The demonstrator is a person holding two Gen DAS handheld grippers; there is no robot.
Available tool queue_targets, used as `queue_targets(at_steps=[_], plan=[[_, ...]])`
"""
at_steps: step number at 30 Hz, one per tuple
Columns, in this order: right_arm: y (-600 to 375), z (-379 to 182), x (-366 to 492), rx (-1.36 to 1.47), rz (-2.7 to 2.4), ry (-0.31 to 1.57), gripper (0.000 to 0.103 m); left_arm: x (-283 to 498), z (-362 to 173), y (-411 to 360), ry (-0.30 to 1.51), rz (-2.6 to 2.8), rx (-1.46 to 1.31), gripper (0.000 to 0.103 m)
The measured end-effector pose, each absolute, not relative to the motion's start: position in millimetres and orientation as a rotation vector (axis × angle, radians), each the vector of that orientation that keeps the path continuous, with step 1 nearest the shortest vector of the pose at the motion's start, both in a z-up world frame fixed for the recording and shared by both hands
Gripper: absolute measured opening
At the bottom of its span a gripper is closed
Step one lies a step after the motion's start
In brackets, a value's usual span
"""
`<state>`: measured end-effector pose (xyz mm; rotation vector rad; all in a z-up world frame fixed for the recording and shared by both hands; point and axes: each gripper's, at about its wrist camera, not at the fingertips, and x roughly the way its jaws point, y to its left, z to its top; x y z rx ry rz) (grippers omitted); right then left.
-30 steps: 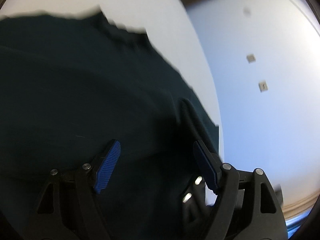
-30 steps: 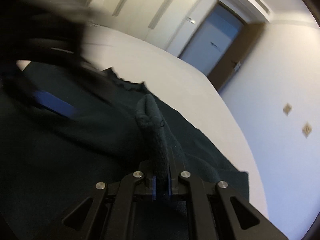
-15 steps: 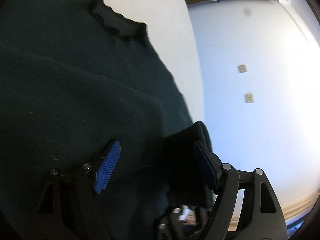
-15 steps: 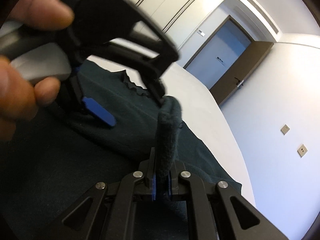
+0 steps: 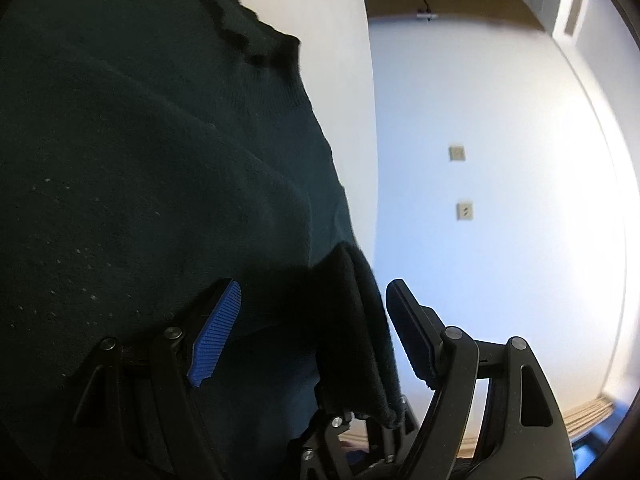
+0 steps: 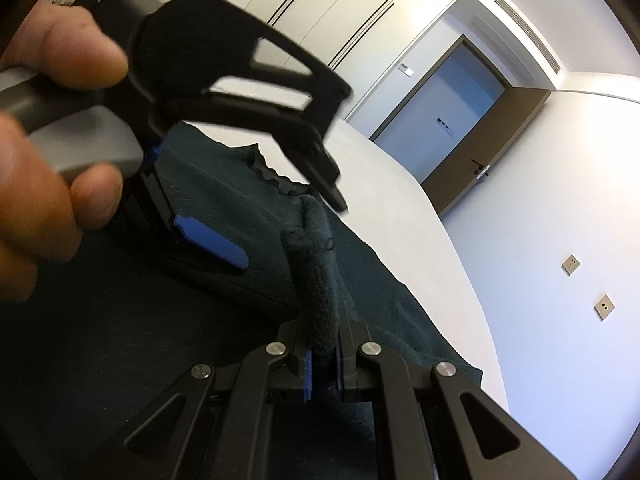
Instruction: Fold small clothes
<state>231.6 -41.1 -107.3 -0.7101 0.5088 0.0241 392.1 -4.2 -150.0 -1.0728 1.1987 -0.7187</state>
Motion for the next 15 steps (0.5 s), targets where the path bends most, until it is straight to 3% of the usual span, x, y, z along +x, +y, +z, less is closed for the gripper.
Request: queue_targets(at_steps=[2,4,5,7,9,13,15], plan=[[-38,-113,227,-0.712,0.023,0.508,0.009,396,-150,-11,1.217,-0.721,-1.049,0.061],[-37,-115,226,-0.714,0.026,0.51,0.009,400,-150,-16,1.248,-0.732,-1.02,0.03],[-36,-116,226,-0.716,0.027,0.511,0.009,402,-150,-20,1.258,-0.726,-0.989,0.03],[-36,-116,224,-0.719,0.027,0.51,0.009,401,-146,-25,1.258,-0.724,-0.935,0.013],[-36,-115,224,-0.714,0.03,0.513,0.009,404,-144,-30,1.253,-0.715,-0.91,0.007],[-37,-111,221,-0.694,0.044,0.529,0.013,408,-135,-28,1.219,-0.708,-0.853,0.006],[-44,-101,216,-0.621,0.061,0.547,0.045,408,-122,-18,1.193,-0.688,-0.831,0.006]])
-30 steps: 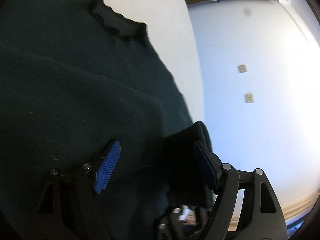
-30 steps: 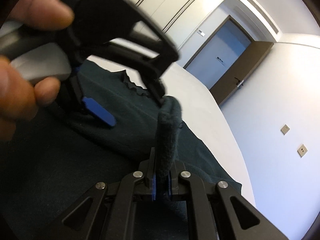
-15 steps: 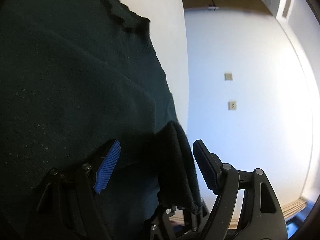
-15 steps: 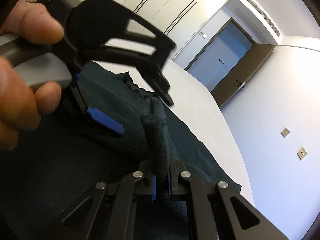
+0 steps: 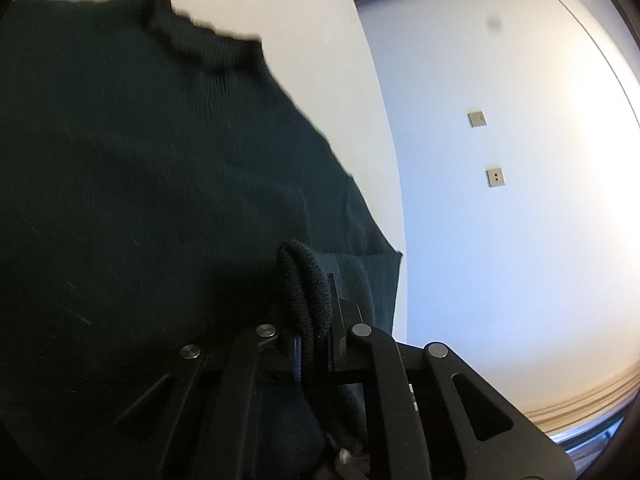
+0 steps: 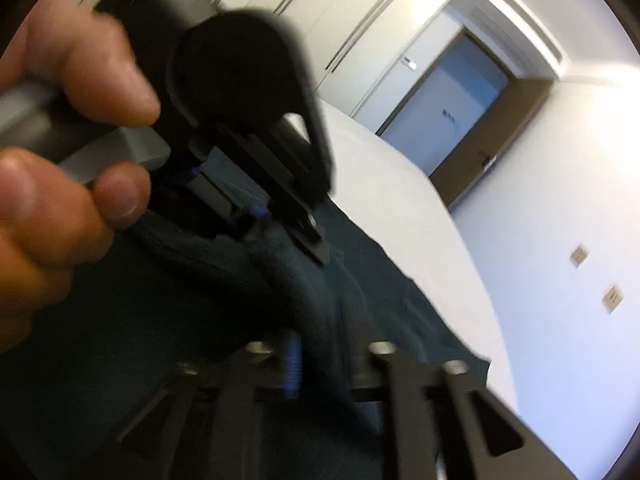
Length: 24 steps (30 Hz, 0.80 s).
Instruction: Fold small clothes
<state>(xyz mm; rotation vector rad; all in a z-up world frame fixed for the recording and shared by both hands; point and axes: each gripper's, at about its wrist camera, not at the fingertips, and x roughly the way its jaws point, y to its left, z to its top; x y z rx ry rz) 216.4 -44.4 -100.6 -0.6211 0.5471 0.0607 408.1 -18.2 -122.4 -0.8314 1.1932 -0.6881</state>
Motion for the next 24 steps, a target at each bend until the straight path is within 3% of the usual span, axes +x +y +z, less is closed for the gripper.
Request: queue_targets(at_steps=[2,7,13,19,24], plan=[[-67,-80,208,-0.449,0.073,0.56,0.056,393,-103,-13,1.167,-0.673,-0.803,0.006],[-180,-51,205,0.308,0.163,0.689,0.058,385,-76,21,1.107,-0.637,-0.73,0.006],[-273,-130,205,1.206,0.248,0.767,0.06,379,-59,48,1.055,-0.608,-0.692,0.006],[-273,-173,219,1.455,0.308,0.727,0.06,376,-77,80,1.065,-0.565,-0.702,0.006],[-293,-177,240,1.498,0.271,0.63,0.059,373,-91,93,1.07,-0.56,-0.72,0.006]])
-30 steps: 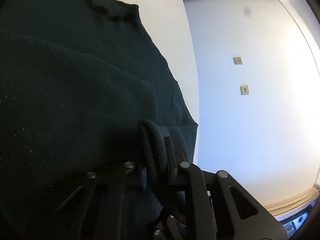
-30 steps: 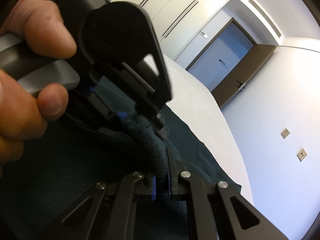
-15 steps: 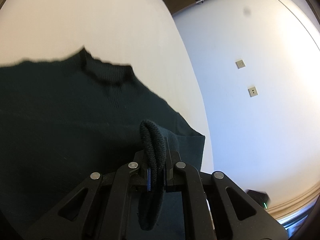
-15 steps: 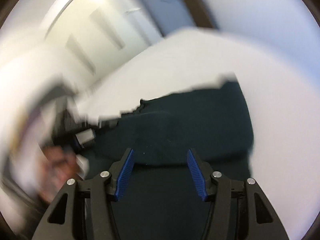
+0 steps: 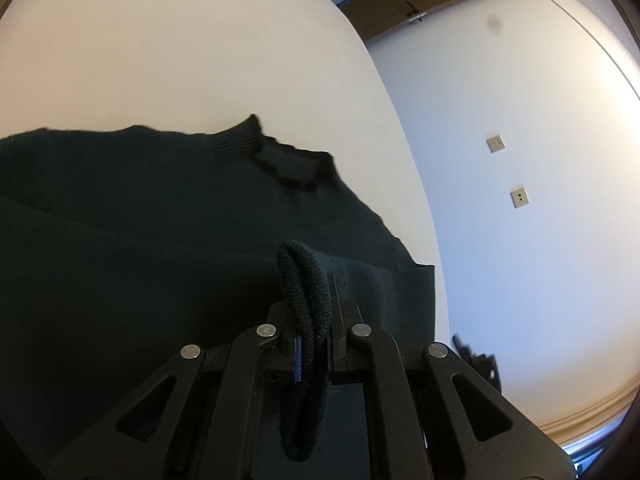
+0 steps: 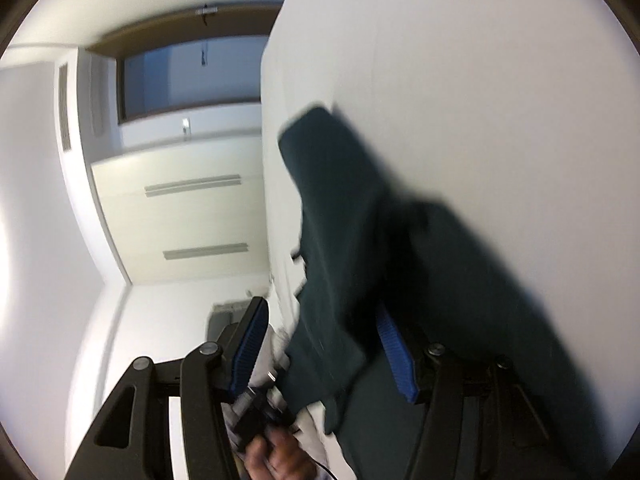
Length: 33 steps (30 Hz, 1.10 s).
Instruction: Fold small clothes
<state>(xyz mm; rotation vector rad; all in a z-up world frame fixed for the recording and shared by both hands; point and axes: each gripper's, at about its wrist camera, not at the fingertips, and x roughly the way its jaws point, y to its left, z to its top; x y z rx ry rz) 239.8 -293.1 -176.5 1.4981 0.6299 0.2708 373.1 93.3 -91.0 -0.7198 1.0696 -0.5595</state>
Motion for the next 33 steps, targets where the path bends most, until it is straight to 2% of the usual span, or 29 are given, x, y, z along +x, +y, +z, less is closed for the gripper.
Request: queue_targets(at_steps=[11,13,15,18,33], plan=[[-299,-172,263,1.477,0.209,0.523,0.059,377,-132,108,1.079,-0.51,-0.746,0.006],[-294,-169,266,1.447,0.202,0.52,0.056,380,-142,108,1.084,-0.499,-0.756,0.006],[-297,-169,260,1.416,0.183,0.511,0.046,382,-149,109,1.094,-0.495,-0.754,0.006],[-306,-174,253,1.429,0.158,0.468,0.038,383,-159,106,1.098,-0.504,-0.766,0.007],[-307,-181,234,1.401,0.157,0.475,0.038,383,-155,115,1.113,-0.514,-0.766,0.008]])
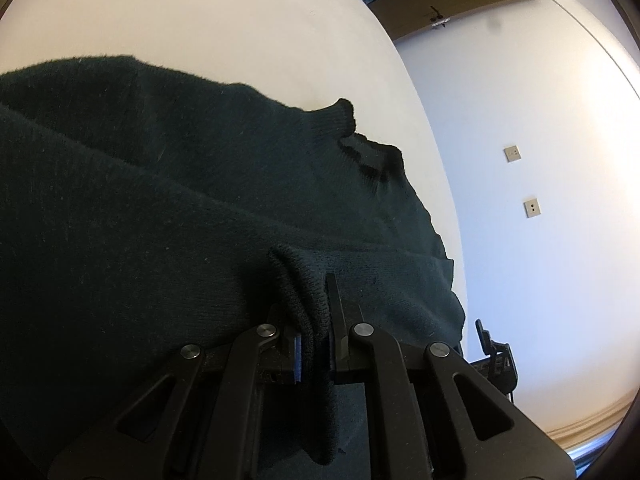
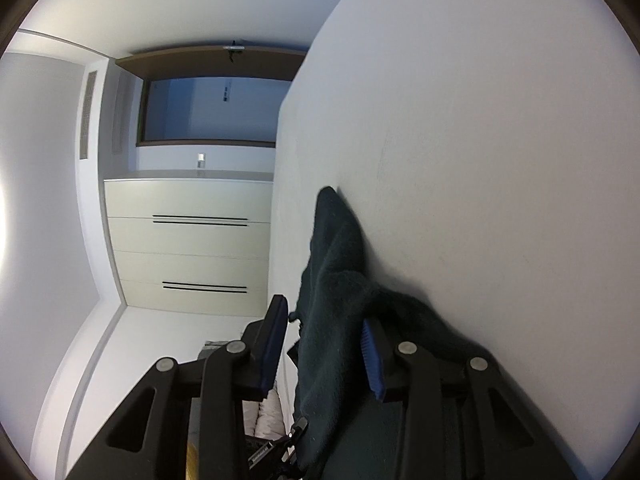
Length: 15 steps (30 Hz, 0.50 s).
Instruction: Fold small clothes
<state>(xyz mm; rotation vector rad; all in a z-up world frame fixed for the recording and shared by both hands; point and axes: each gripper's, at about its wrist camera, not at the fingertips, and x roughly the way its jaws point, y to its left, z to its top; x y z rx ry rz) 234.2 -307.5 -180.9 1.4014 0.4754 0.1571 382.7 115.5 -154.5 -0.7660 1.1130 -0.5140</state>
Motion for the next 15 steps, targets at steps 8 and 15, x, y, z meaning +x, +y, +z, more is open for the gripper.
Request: queue_targets(at_steps=[8,15], plan=[[-306,-146,184,1.332,0.075,0.515,0.048,377,-147,112,1.118,-0.472,-0.729,0.01],[-296,-108,231,1.234,0.22,0.518,0.052,366,-114,105,1.124,-0.28,-0.476,0.016]])
